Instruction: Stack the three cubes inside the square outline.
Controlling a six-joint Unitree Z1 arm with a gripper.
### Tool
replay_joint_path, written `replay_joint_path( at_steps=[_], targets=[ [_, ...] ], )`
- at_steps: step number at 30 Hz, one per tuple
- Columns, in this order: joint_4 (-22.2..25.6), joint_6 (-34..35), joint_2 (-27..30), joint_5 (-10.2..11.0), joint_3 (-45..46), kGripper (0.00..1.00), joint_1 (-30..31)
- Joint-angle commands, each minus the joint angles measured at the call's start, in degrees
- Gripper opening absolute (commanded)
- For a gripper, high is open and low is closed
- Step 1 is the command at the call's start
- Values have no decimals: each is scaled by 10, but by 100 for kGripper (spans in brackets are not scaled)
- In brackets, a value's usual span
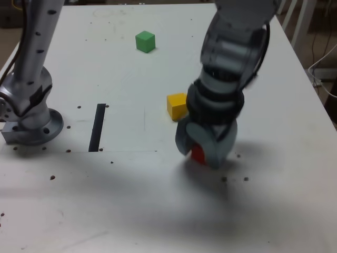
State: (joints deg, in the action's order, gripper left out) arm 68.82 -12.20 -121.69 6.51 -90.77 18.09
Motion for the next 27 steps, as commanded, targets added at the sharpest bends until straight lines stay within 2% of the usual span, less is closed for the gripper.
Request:
replay_joint_path(
  at_steps=[1, 4, 9, 13, 19, 27],
  targets=[
    [4, 14, 9, 1, 3, 30, -19],
    [4, 31, 13, -8, 6, 30, -43],
    [1, 65, 15, -38, 5, 30, -74],
    [-1, 93, 18, -54, 1, 30, -86],
    [0, 118, 25, -65, 4, 30, -105],
    [-1, 119, 29, -67, 16, 30, -131]
  ],
)
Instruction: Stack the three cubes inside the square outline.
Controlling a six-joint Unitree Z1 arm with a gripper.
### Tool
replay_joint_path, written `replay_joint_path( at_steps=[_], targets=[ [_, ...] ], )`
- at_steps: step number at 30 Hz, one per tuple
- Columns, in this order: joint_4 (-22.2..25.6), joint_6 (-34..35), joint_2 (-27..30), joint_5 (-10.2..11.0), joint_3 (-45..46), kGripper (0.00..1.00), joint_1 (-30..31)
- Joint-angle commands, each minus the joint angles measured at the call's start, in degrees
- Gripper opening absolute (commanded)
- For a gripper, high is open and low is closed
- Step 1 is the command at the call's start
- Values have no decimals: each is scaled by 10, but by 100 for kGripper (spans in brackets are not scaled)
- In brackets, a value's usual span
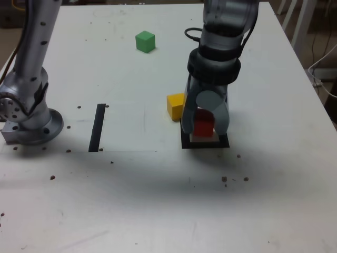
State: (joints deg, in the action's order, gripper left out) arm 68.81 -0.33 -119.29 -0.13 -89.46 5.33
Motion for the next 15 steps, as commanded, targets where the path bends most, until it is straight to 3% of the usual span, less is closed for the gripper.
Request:
replay_joint_path(
  at_steps=[1, 15],
  targets=[
    [-1, 0, 5, -1, 4, 30, -7],
    [-10, -13, 4, -1, 13, 30, -29]
  ],
)
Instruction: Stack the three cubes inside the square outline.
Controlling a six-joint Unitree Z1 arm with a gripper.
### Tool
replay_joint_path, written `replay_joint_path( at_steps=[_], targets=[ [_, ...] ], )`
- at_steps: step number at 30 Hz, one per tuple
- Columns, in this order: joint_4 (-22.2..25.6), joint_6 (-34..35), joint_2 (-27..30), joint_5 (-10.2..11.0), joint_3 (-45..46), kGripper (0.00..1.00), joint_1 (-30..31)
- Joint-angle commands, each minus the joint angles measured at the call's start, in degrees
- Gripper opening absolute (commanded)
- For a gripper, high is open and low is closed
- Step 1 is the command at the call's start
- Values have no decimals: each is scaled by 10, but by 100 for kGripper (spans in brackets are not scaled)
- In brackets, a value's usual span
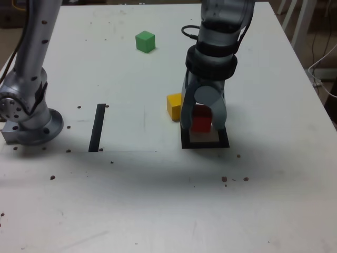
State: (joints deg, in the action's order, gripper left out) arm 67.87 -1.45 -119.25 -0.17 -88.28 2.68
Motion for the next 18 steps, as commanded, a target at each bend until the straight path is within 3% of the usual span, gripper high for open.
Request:
replay_joint_path(
  at_steps=[1, 18],
  targets=[
    [-2, -3, 4, -1, 2, 30, -4],
    [-35, -10, -4, -6, 23, 32, -14]
  ],
)
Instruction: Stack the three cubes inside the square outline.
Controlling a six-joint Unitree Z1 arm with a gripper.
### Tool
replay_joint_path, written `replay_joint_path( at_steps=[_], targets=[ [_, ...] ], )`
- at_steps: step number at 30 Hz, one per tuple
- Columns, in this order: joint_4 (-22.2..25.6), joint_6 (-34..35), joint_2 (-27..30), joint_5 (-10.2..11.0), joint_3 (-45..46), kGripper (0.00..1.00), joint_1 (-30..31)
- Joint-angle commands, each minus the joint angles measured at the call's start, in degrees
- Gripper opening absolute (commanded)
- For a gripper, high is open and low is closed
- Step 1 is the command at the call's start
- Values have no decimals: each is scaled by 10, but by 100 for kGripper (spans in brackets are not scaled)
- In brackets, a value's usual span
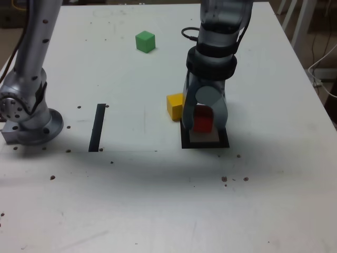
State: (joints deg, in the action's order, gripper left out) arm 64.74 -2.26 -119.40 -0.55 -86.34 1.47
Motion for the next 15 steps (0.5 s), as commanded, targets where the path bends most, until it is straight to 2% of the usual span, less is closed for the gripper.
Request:
replay_joint_path(
  at_steps=[1, 3, 6, 8, 10, 15],
  targets=[
    [-6, -2, -3, -3, 6, 35, -2],
    [-10, -4, -4, -6, 11, 45, -2],
    [-17, -9, -6, -11, 16, 69, -2],
    [-20, -13, -6, -13, 18, 80, -2],
    [-23, -14, -5, -14, 20, 86, -2],
    [-23, -15, -2, -14, 24, 94, -2]
  ],
)
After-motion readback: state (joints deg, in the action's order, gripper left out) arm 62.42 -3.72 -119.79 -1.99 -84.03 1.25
